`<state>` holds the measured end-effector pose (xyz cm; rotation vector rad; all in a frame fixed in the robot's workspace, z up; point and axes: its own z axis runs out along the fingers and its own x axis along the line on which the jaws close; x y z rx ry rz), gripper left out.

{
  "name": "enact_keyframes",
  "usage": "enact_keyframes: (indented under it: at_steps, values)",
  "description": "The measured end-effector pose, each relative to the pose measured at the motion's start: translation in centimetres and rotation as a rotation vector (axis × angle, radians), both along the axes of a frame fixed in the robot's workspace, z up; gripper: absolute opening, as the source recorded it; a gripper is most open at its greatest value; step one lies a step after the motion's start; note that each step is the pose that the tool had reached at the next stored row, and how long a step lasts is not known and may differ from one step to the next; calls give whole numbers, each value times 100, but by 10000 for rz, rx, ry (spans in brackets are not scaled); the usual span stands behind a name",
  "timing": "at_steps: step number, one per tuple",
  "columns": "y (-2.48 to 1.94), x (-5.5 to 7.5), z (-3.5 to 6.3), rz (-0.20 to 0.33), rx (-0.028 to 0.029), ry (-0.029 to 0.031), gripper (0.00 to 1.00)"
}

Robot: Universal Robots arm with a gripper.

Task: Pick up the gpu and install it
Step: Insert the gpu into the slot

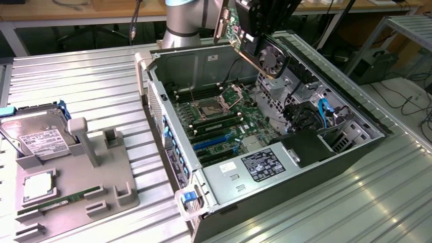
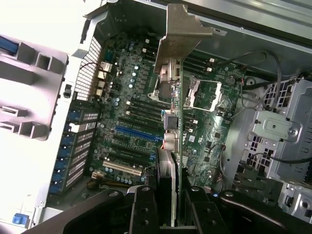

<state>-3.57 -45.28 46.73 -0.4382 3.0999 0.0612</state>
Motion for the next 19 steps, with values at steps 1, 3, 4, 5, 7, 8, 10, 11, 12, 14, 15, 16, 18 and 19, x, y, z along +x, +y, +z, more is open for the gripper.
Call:
enact_keyframes:
  at_steps: [1, 3, 4, 5, 7, 8, 10, 11, 12, 14, 15, 16, 18, 19]
  values:
    - [0, 0, 0, 28, 4, -1, 27]
    - [-1, 0, 0, 84, 9, 0, 27]
    - [-1, 0, 0, 113, 12, 0, 27]
    - [-1, 0, 0, 143, 15, 0, 27]
    - [-1, 0, 0, 196, 20, 0, 27]
    - [-1, 0, 0, 224, 24, 0, 27]
    - [-2, 0, 0, 291, 29, 0, 27]
    - [-2, 0, 0, 313, 31, 0, 27]
    - [-2, 0, 0, 354, 34, 0, 27]
    - [-2, 0, 0, 435, 40, 0, 27]
    - [-2, 0, 0, 469, 42, 0, 27]
    - [-2, 0, -1, 500, 44, 0, 27]
    - [-2, 0, 0, 570, 48, 0, 27]
    - [-2, 0, 0, 623, 52, 0, 27]
